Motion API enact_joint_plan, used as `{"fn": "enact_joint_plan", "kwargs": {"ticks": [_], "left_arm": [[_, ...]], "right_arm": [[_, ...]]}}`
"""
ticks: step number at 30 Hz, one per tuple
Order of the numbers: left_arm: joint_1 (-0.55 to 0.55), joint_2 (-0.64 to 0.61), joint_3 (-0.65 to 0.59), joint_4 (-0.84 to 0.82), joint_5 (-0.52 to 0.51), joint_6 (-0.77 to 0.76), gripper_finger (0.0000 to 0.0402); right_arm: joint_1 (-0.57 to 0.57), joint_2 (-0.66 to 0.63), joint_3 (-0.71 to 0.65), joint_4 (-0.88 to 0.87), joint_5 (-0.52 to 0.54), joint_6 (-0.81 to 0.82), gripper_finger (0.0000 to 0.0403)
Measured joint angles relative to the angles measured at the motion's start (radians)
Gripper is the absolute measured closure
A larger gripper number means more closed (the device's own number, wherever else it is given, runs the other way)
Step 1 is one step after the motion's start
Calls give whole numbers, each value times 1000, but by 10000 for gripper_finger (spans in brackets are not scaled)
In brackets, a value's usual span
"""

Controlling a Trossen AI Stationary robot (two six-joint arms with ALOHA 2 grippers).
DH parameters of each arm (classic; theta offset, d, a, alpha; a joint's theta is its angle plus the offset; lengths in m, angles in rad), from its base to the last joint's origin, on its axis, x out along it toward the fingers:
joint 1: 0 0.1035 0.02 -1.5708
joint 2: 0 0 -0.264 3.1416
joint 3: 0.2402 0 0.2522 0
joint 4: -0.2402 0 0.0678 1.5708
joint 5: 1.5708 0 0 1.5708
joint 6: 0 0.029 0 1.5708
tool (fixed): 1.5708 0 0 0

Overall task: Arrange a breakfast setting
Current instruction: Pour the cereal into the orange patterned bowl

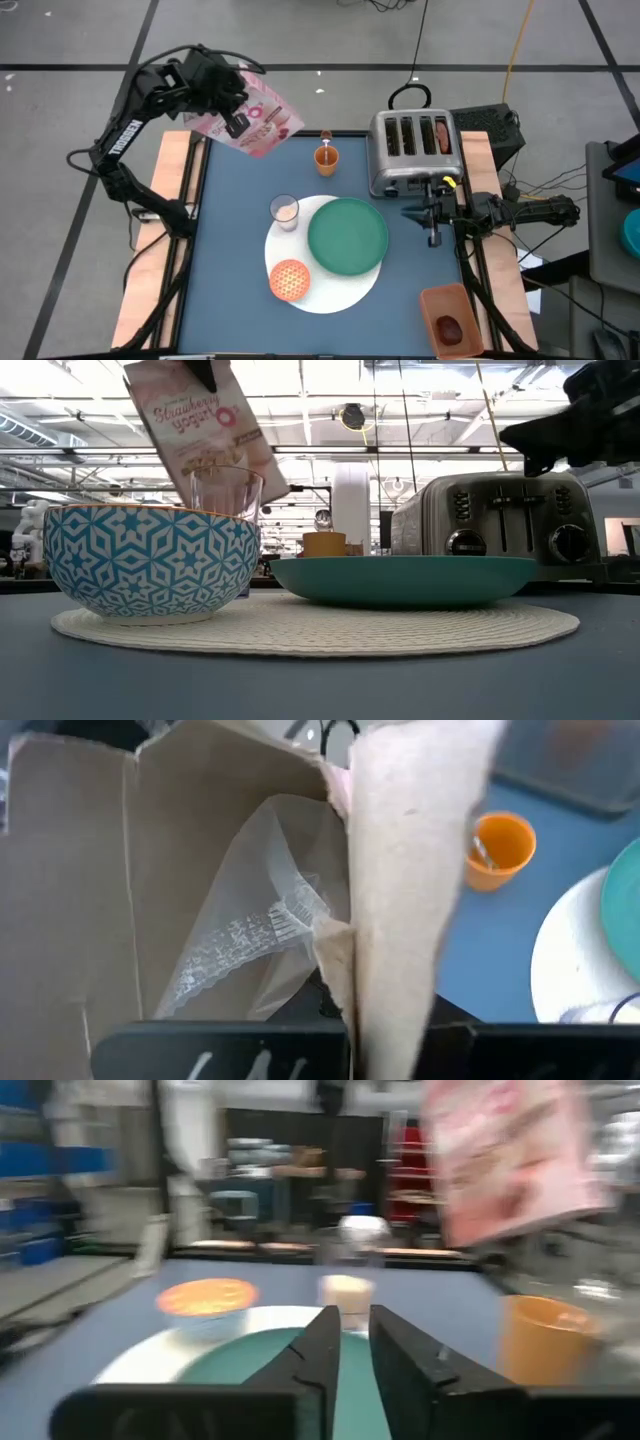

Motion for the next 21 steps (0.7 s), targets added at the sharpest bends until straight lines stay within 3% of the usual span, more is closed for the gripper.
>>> {"fn": "enact_joint_plan", "kwargs": {"ticks": [7, 21], "left_arm": [[-32, 0, 60, -3, 4, -10, 401], [-42, 0, 61, -9, 4, -9, 401]], "right_arm": [[0, -1, 0, 70, -55, -3, 313], [0, -1, 0, 69, 0, 24, 316]]}}
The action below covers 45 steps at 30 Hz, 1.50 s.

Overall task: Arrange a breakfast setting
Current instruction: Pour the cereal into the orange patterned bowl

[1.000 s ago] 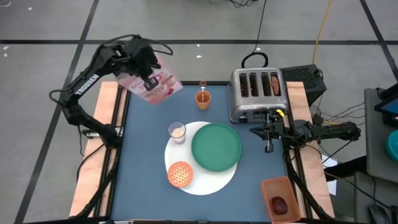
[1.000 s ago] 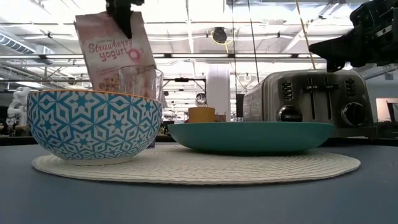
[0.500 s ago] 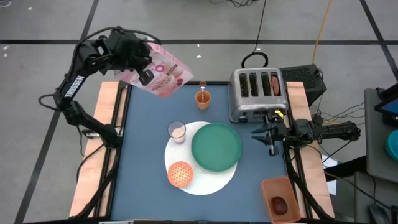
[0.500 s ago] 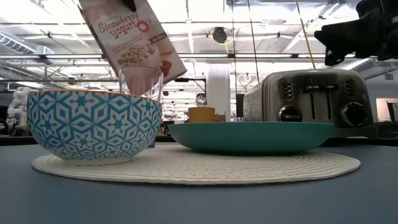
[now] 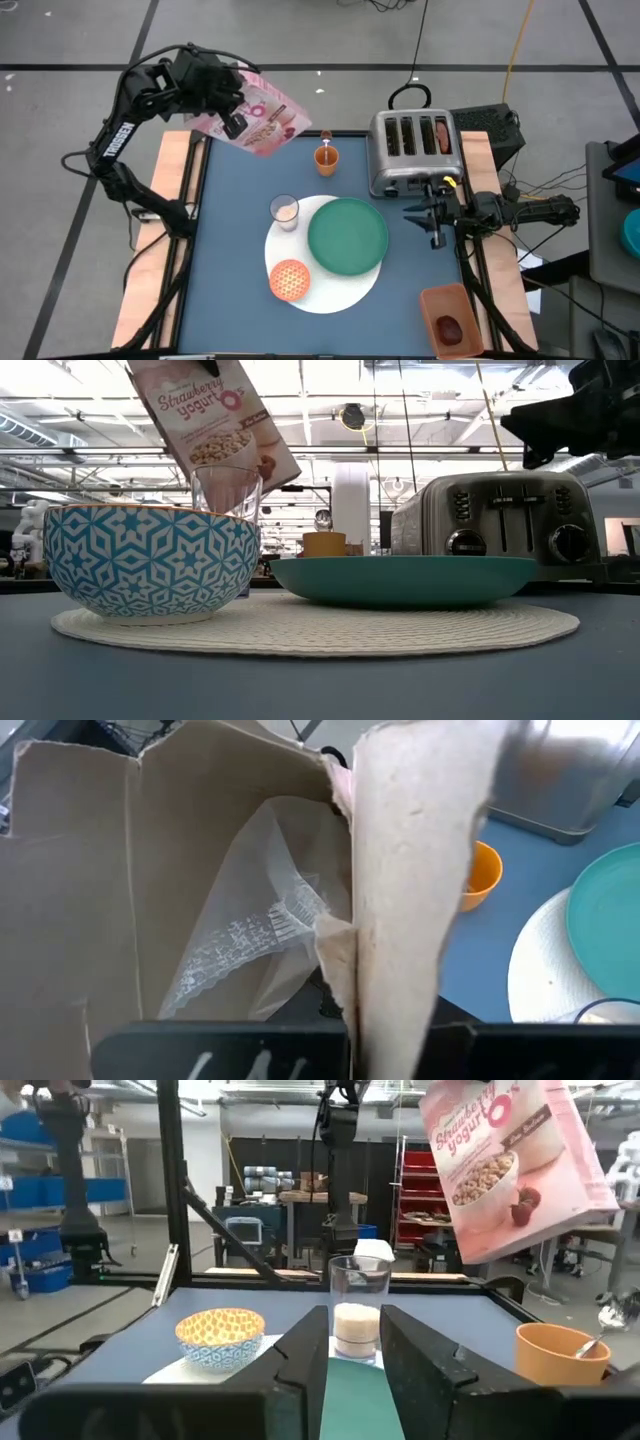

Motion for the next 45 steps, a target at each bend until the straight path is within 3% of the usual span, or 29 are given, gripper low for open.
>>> {"fn": "enact_joint_plan", "kwargs": {"ticks": [10, 13, 25, 30, 45], "left_arm": [[0, 0, 0, 1, 0, -2, 401], [0, 0, 0, 1, 0, -5, 401], [1, 0, 0, 3, -1, -8, 401], [-4, 0, 0, 15, 4, -8, 401], [-103, 0, 0, 92, 44, -22, 401]], "right_arm": [[0, 0, 0, 6, 4, 60, 316], [0, 0, 0, 12, 70, 121, 304], [0, 1, 0, 12, 243, 183, 145], [0, 1, 0, 12, 292, 175, 103], [0, 24, -1, 187, 317, 119, 89]]}}
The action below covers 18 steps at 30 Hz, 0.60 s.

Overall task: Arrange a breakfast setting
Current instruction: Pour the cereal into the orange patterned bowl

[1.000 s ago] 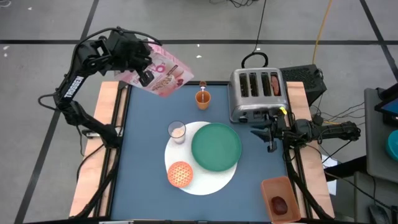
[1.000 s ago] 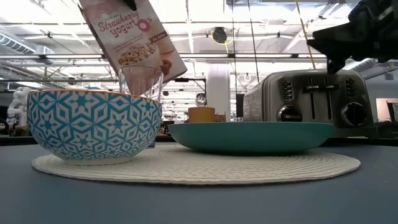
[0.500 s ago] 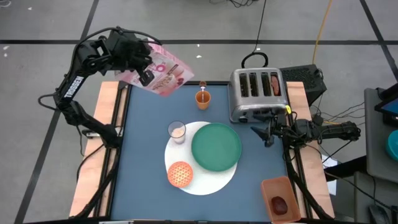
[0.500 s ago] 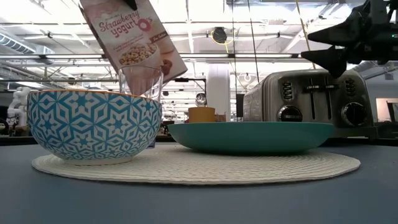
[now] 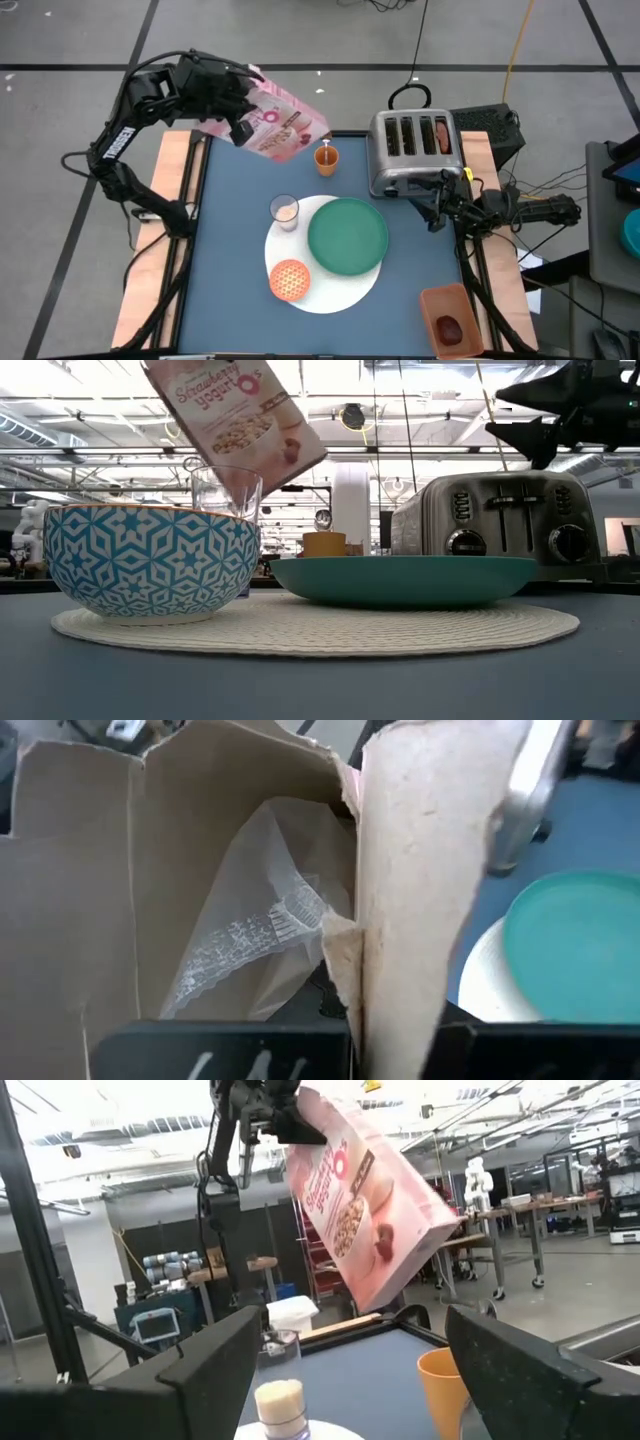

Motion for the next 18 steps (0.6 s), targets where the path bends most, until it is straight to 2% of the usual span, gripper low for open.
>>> {"fn": "enact_joint_plan", "kwargs": {"ticks": [8, 13, 18], "left_arm": [[-69, 0, 0, 94, -1, 0, 401], [-122, 0, 0, 156, 0, 0, 401], [-178, 0, 0, 198, 0, -1, 401]], "right_arm": [[-2, 66, 0, 42, 2, -9, 89], [-19, 112, 0, 64, 78, -73, 89], [-43, 153, 0, 123, 75, -86, 89]]}}
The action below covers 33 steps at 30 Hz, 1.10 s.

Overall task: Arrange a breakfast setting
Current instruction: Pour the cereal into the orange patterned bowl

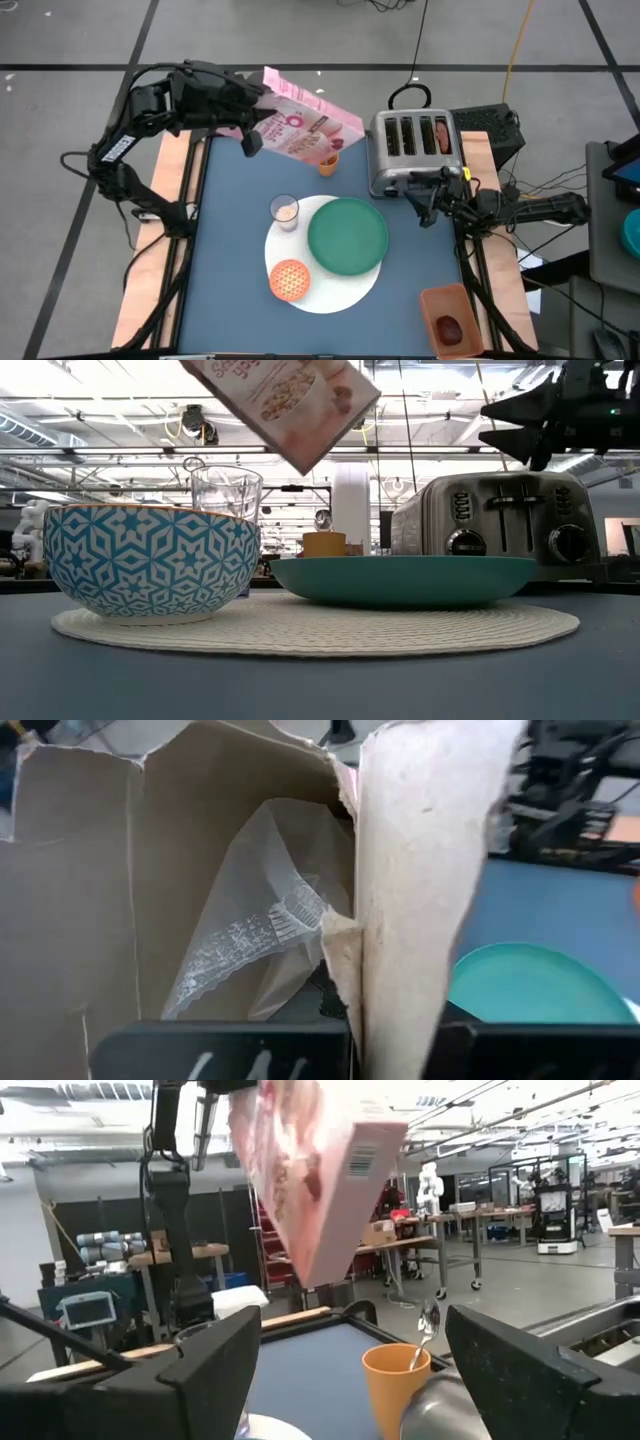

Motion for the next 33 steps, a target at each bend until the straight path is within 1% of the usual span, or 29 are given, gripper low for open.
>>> {"fn": "enact_joint_plan", "kwargs": {"ticks": [4, 8, 11, 14, 19, 21, 28, 33], "left_arm": [[-50, 0, 0, 20, -1, -8, 401], [-101, 0, 0, 83, 0, -8, 401], [-137, 0, 0, 103, 1, -15, 401], [-170, 0, 0, 122, 1, -16, 401], [-220, 0, 0, 156, 1, -16, 401], [-234, 0, 0, 171, 1, -17, 401], [-276, 10, 0, 173, 0, -38, 401], [-291, 47, 0, 183, 0, -46, 401]], "right_arm": [[-11, 37, 0, 60, -5, 3, 90], [-13, 86, 0, 93, -75, 27, 90], [-14, 126, 0, 132, -106, 29, 90], [-14, 169, 0, 207, -115, 20, 90], [-14, 237, 0, 331, -167, 15, 90], [-14, 262, 0, 364, -189, 15, 90], [-14, 354, 0, 458, -192, 18, 90], [-14, 424, 0, 556, -267, 18, 90]]}}
